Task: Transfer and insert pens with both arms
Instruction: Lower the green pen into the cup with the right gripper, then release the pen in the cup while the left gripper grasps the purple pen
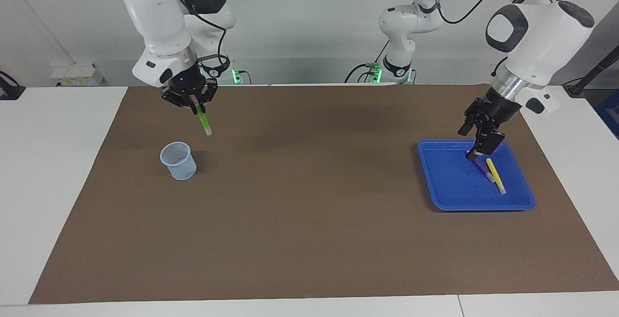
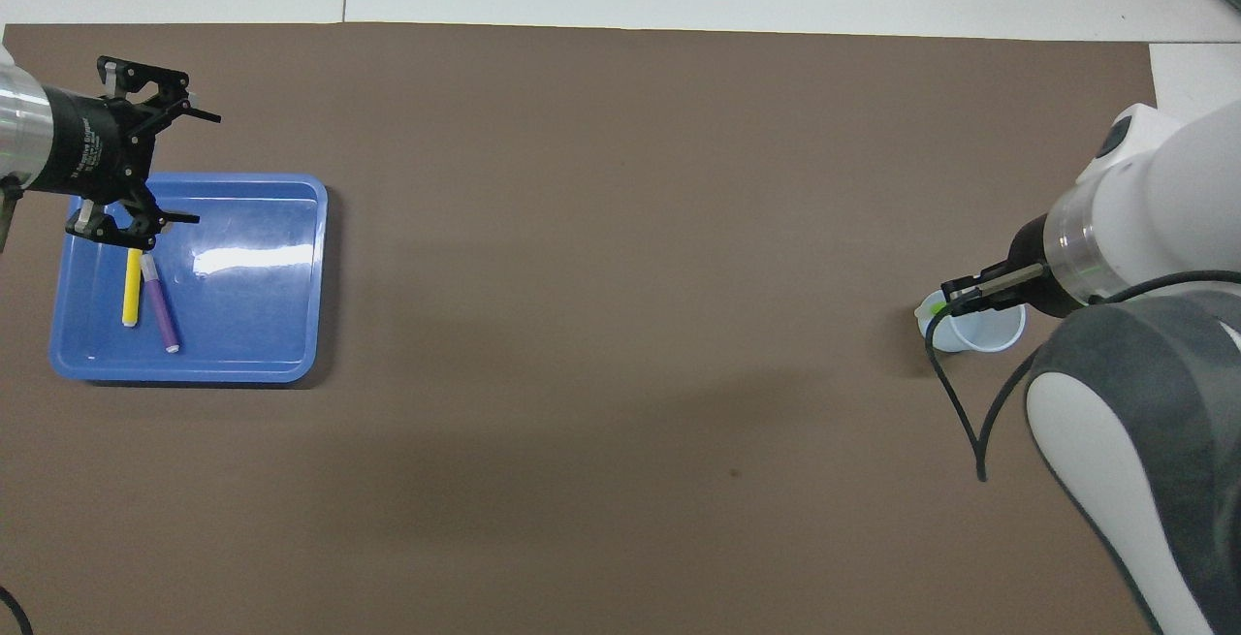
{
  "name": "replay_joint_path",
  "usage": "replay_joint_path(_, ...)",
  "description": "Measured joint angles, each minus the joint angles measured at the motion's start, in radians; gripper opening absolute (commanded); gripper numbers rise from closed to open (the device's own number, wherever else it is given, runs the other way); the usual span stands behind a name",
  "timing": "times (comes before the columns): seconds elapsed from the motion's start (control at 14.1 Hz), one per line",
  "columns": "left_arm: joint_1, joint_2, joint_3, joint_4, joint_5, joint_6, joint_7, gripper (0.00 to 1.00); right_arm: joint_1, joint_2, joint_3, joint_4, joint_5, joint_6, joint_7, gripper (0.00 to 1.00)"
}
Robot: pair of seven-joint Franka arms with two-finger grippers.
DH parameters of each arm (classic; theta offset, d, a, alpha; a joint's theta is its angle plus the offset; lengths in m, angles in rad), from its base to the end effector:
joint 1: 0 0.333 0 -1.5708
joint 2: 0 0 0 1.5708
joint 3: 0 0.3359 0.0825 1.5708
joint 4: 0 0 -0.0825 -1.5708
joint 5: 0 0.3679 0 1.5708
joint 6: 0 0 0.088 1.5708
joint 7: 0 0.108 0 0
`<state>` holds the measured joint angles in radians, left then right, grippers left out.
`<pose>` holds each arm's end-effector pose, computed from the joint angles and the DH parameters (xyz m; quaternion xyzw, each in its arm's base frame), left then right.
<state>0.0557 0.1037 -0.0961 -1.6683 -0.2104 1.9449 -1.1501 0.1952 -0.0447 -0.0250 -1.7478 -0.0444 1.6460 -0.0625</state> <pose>0.5983 -0.0357 0.5765 0.8256 0.5475 0.0120 0.1356 0.5179 0.0842 0.5927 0.9923 0.1183 -0.0273 0.0230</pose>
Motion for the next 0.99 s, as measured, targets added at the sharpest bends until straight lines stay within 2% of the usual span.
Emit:
replay_joint_path(0.21,0.059,0.000,0.002,-0.010,0.009,-0.001,0.293,1.00,-0.019,-0.004,0.000,-0.020,-0.063,0.003,-0.019,0.00)
replay_joint_path(0.43,0.124,0.001,0.008,-0.057,0.062,-0.003,0.624,1.00,-0.059,-0.028,-0.001,-0.094,-0.085,0.078,-0.062,0.00)
replay_joint_path(0.57,0.129,0.002,0.008,-0.113,0.134,-0.003,0.751,1.00,-0.073,-0.046,-0.001,-0.152,-0.107,0.133,-0.072,0.00)
replay_joint_path(0.71,0.129,0.002,0.002,-0.165,0.157,0.011,0.875,1.00,-0.079,-0.057,-0.001,-0.194,-0.119,0.172,-0.072,0.00)
replay_joint_path(0.99,0.149,0.000,0.006,-0.306,0.168,0.147,1.010,1.00,-0.093,-0.063,-0.001,-0.254,-0.130,0.242,-0.081,0.00)
